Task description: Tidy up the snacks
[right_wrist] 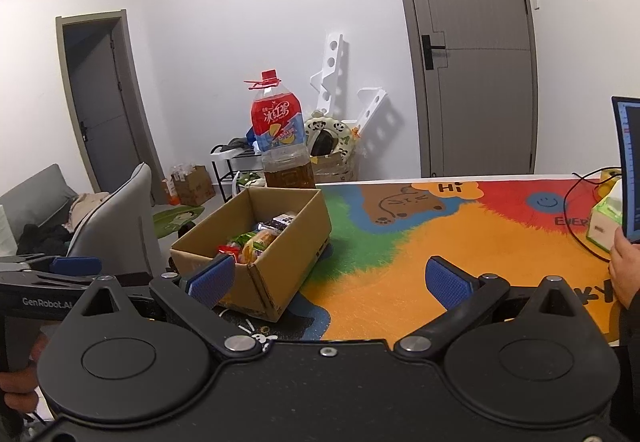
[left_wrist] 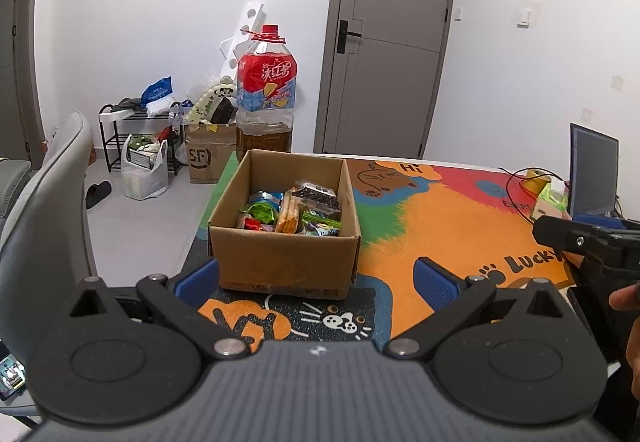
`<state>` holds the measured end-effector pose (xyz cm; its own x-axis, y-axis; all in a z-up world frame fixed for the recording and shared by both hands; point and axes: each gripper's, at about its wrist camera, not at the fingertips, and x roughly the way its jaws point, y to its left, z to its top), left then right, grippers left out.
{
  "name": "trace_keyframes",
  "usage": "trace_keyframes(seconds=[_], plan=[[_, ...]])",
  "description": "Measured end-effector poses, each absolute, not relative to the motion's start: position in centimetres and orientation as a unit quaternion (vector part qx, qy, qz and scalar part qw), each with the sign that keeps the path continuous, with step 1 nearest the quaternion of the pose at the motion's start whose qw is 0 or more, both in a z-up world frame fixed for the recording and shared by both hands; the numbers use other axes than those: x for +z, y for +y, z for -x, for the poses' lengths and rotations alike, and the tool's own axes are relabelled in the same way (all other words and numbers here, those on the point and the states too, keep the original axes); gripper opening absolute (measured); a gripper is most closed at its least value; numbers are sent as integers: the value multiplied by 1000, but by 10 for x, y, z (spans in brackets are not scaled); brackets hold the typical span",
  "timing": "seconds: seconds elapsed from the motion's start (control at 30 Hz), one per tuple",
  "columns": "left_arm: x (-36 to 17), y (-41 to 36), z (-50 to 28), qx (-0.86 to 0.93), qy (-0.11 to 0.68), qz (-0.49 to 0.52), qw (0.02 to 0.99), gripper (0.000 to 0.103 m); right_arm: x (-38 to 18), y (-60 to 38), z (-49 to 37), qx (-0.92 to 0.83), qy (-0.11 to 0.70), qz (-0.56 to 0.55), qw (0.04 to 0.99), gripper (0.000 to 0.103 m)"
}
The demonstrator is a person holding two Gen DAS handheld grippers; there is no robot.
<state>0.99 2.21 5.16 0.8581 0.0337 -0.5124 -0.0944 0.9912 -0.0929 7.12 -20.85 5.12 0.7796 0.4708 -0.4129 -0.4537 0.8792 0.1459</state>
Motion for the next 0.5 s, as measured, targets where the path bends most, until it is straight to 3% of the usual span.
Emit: trace_keyframes(seconds=[0.5], plan=[[55,29,3,40,252,58,965,102,57,-210,-58,246,225,-7,943,103]])
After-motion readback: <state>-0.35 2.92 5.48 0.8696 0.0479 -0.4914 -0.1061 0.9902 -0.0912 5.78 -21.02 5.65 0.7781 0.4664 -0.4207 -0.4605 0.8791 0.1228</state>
